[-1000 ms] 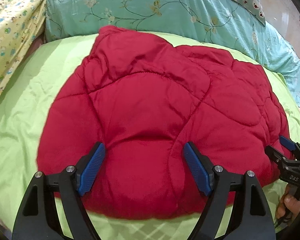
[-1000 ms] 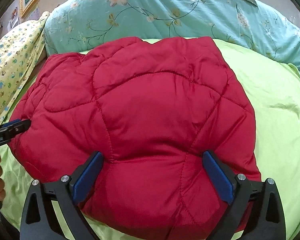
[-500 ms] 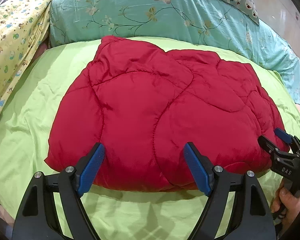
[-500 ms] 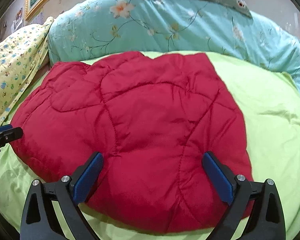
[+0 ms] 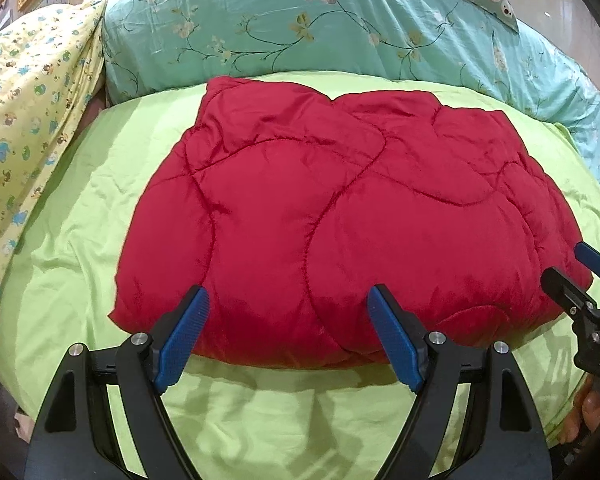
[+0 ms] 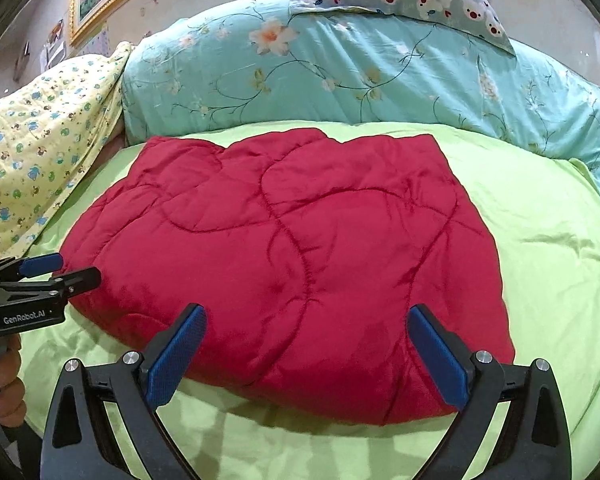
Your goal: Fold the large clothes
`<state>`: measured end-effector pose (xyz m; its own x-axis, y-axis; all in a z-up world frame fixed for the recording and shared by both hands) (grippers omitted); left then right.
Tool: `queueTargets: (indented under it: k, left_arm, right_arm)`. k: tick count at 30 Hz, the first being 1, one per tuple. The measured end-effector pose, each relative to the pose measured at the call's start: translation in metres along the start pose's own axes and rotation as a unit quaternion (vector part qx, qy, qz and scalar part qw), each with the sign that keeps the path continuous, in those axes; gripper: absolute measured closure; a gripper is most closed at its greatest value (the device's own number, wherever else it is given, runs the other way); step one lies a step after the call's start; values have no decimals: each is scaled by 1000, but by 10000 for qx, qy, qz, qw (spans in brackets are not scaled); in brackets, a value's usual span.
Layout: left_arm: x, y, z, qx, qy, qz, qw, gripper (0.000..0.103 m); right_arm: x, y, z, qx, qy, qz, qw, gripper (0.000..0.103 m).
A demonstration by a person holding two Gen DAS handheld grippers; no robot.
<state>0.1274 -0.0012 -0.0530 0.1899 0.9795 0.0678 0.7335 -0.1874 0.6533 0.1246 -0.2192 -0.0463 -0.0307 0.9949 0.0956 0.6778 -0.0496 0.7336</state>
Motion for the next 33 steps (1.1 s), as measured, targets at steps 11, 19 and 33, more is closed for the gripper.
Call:
queueTargets:
  k: [11,19,33]
  left_arm:
    - [7,-1,-10,-59,106,4,9999,21]
    - [14,-4,-12,-49,114,-29,9999,21]
    - [31,-3,-12,-91,182,-152,9997,21]
  right_arm:
    - [19,-3,-8,118,38,-88,9999,2]
    - [32,-7,-7,233,47,-168,9996,2]
    - [32,2,-4,344,48,-105,9993,2]
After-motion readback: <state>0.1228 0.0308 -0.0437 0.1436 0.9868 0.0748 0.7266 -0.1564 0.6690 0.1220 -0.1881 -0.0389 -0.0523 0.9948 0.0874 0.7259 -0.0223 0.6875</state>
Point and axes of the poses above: each gripper's, at about its wrist camera, not at the fingertips, and z roughly the way its jaws point, x to its left, y to its top, the point moved 9 cm from there along z, roughly the way its jaws point
